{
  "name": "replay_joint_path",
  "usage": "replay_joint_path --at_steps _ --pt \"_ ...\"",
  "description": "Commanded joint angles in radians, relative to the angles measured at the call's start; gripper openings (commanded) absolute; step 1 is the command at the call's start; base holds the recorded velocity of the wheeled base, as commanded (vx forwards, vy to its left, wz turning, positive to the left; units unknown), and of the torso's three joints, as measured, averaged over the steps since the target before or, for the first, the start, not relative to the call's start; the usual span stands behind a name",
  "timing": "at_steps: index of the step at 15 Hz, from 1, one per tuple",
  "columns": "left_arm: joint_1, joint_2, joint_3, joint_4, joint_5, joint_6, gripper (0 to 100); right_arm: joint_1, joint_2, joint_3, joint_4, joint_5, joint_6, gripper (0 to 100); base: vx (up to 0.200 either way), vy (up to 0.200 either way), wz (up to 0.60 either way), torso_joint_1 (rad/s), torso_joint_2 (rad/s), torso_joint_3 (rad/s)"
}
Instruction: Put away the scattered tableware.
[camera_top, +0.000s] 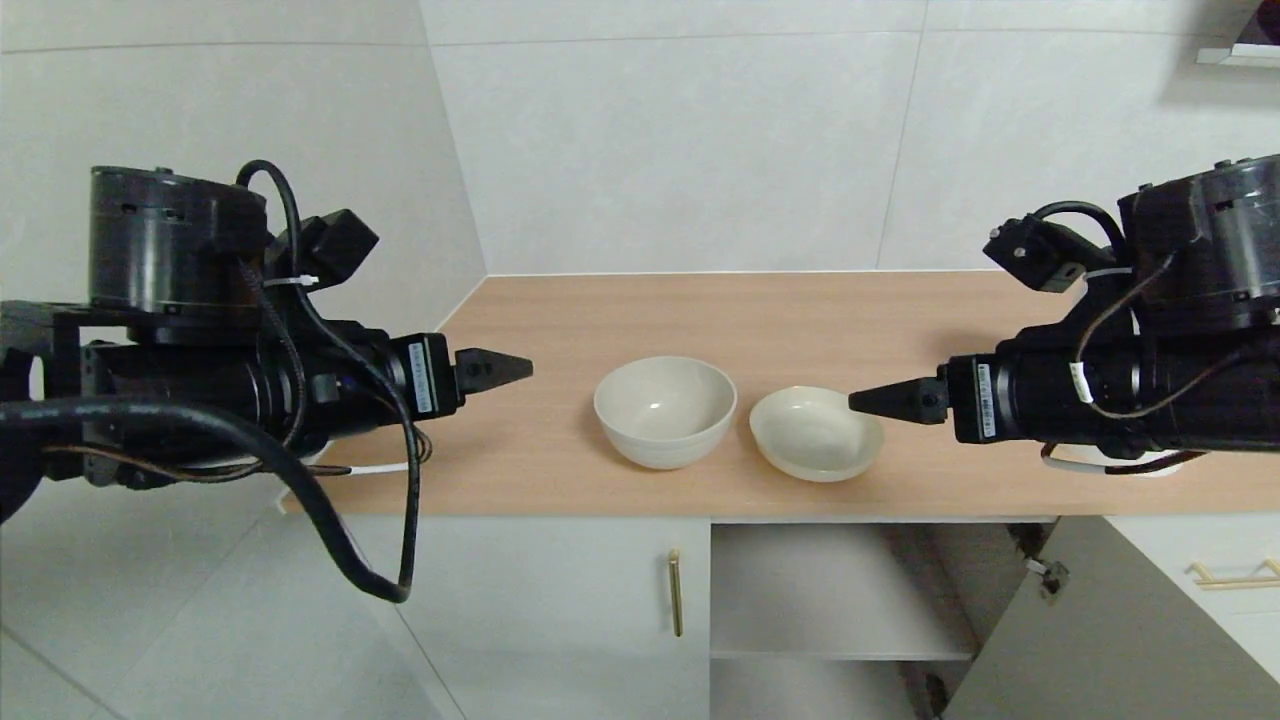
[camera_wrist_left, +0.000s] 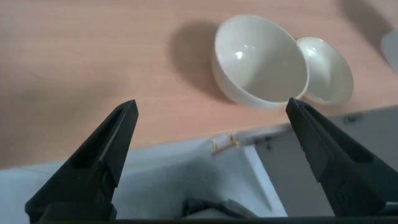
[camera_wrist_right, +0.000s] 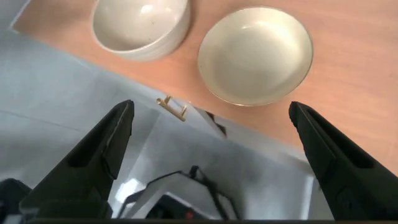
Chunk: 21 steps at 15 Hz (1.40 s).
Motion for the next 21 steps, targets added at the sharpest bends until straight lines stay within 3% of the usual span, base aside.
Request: replay_joint_path --at_steps 1,5,7,9,12,19,21 --pt "-0.008 0.043 -0.075 0.099 -0.004 -0.052 100 -0.013 0.106 -0.112 0.079 -0.047 0.062 100 0.000 0.000 0.00 0.000 0.00 0.000" --pt "-0.065 0.162 -0.130 0.101 0.000 -0.212 100 -0.034 0.227 -0.178 0.098 -0.175 0.106 100 0.000 0.000 0.00 0.000 0.00 0.000" --pt "-0.078 0.222 -0.148 0.101 0.002 -0.261 100 -0.047 0.260 -0.186 0.094 -0.178 0.114 100 0.000 0.000 0.00 0.000 0.00 0.000" --pt "-0.080 0.271 -0.162 0.099 0.002 -0.278 100 -0.063 0.275 -0.186 0.066 -0.179 0.115 100 0.000 0.000 0.00 0.000 0.00 0.000" --pt "-0.100 0.370 -0.178 0.019 0.028 -0.360 100 -0.082 0.278 -0.184 0.037 -0.179 0.122 100 0.000 0.000 0.00 0.000 0.00 0.000" --pt "-0.109 0.420 -0.185 -0.062 0.054 -0.419 100 -0.083 0.283 -0.184 0.037 -0.179 0.122 100 0.000 0.000 0.00 0.000 0.00 0.000" --pt "-0.112 0.425 -0.188 -0.062 0.057 -0.422 100 -0.083 0.286 -0.184 0.037 -0.179 0.122 100 0.000 0.000 0.00 0.000 0.00 0.000"
